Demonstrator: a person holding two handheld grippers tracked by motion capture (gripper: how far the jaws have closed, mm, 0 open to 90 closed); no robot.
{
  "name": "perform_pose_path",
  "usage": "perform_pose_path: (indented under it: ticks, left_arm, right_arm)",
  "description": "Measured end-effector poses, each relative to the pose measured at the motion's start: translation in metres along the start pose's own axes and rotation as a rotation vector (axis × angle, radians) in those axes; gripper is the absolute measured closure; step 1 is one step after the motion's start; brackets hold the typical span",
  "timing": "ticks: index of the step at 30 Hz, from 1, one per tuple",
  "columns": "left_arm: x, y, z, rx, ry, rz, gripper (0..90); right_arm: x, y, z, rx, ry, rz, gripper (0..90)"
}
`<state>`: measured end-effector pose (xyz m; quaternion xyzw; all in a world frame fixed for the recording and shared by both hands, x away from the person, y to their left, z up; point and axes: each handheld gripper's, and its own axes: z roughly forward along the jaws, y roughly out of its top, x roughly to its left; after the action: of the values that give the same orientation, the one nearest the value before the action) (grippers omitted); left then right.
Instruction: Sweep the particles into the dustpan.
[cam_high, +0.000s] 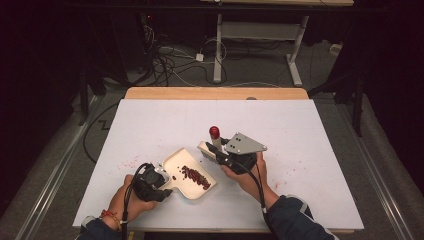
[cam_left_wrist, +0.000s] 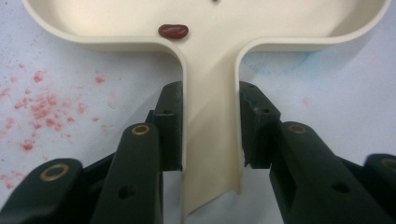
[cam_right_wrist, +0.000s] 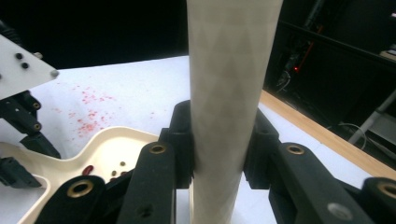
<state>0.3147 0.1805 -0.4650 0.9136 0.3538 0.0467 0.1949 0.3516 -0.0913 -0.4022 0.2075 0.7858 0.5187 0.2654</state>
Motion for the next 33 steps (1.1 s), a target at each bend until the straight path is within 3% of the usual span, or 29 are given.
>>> perform_pose_path:
  ticks: [1, 3, 6, 7, 10, 12, 14, 16, 18, 25, 33]
  left_arm:
    - [0.000, 0.000, 0.000, 0.000, 0.000, 0.000, 63.8]
    - [0.000, 0.000, 0.000, 0.000, 0.003, 0.001, 63.7]
    - [0.000, 0.000, 0.000, 0.001, 0.005, 0.001, 63.7]
    - [0.000, 0.000, 0.000, 0.002, 0.004, 0.002, 63.7]
    - [0.000, 0.000, 0.000, 0.003, 0.004, 0.003, 63.8]
    - [0.000, 0.000, 0.000, 0.002, 0.004, 0.004, 63.8]
    - [0.000, 0.000, 0.000, 0.003, 0.004, 0.004, 63.8]
    - [0.000, 0.000, 0.000, 0.004, 0.004, 0.005, 63.7]
    - [0.000, 0.000, 0.000, 0.004, 0.006, 0.005, 63.8]
    - [0.003, 0.000, 0.000, -0.001, -0.003, 0.006, 63.7]
    - [0.006, 0.000, 0.000, -0.004, 0.002, 0.001, 63.7]
  right_arm:
    - [0.000, 0.000, 0.000, 0.000, 0.000, 0.000, 69.8]
    - [0.001, 0.000, 0.002, -0.004, 0.043, 0.047, 69.8]
    - [0.008, 0.002, 0.001, 0.000, 0.059, 0.026, 69.8]
    - [0.009, 0.005, -0.003, -0.012, 0.107, 0.056, 69.8]
    - [0.007, 0.008, -0.009, -0.033, 0.131, 0.073, 69.8]
    - [0.003, 0.014, -0.020, -0.063, 0.089, 0.059, 69.8]
    - [0.001, 0.015, -0.023, -0.069, 0.083, 0.059, 69.8]
    - [-0.003, 0.017, -0.027, -0.071, 0.064, 0.062, 69.8]
    - [-0.003, 0.015, -0.027, -0.057, 0.037, 0.036, 69.8]
    - [0.002, 0.008, -0.020, -0.006, 0.031, 0.004, 69.8]
    - [0.001, 0.007, -0.020, 0.003, 0.044, 0.014, 69.8]
